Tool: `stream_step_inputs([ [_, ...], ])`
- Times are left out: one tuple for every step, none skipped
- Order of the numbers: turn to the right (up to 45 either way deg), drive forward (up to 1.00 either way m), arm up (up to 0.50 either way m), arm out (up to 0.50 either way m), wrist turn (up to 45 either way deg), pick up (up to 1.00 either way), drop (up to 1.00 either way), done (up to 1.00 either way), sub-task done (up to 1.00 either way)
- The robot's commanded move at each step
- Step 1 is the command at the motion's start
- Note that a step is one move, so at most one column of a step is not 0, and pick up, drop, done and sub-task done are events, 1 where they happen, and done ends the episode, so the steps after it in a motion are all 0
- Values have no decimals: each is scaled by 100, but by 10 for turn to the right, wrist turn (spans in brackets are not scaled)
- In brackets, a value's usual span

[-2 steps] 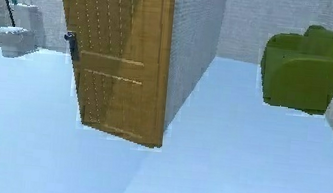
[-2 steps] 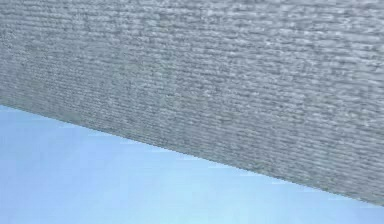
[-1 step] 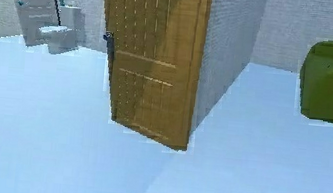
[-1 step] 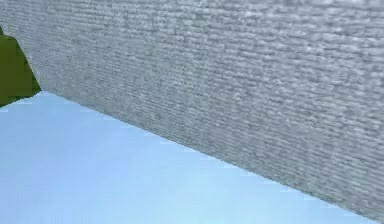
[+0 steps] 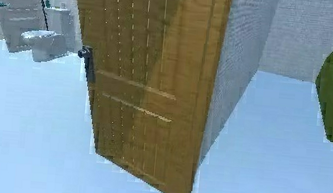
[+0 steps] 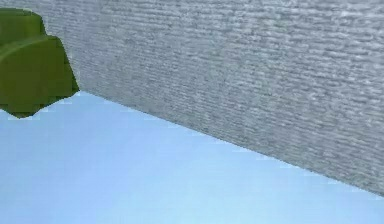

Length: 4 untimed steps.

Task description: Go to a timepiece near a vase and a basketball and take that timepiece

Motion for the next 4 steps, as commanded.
stream_step_inputs([
  [-450,0,0,0,0,0,0,0,0],
  [-120,0,0,0,0,0,0,0,0],
  [0,100,0,0,0,0,0,0,0],
  [0,100,0,0,0,0,0,0,0],
])
